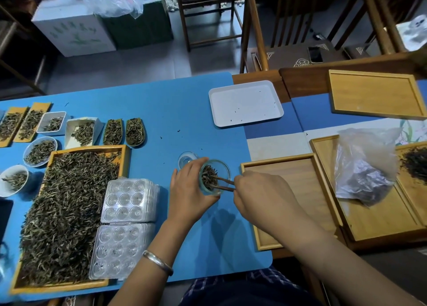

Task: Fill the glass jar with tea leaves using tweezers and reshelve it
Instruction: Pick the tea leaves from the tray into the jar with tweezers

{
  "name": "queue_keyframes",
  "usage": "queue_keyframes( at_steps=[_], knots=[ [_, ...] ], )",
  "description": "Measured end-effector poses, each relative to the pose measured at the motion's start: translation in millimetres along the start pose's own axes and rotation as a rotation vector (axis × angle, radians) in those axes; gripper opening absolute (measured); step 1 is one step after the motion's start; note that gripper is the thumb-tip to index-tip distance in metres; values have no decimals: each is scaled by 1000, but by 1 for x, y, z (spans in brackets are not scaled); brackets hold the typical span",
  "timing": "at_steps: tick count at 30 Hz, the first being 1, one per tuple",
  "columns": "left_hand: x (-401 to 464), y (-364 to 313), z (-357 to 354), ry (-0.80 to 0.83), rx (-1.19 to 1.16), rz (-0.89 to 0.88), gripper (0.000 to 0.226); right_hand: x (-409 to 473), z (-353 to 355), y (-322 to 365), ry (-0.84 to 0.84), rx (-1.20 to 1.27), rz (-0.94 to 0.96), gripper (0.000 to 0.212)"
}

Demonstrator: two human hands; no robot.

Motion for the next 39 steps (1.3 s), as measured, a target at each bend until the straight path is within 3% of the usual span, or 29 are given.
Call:
queue_keyframes(
  at_steps=[12, 39],
  knots=[
    [6, -6, -2, 8, 5, -4, 74, 2, -9, -15, -106, 151, -31, 22],
    [5, -9, 6, -7, -79, -1, 74, -7, 9, -7, -64, 41, -44, 11]
  ],
)
Point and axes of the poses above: each hand's wrist, its own x-axis towards the middle knuckle, its own z-axis out of the back of the hand, y = z × x, the point moved 3 cm from there along x, towards the middle knuckle, and after that the axes turned 6 degrees about -y, right-handed, at the moved point
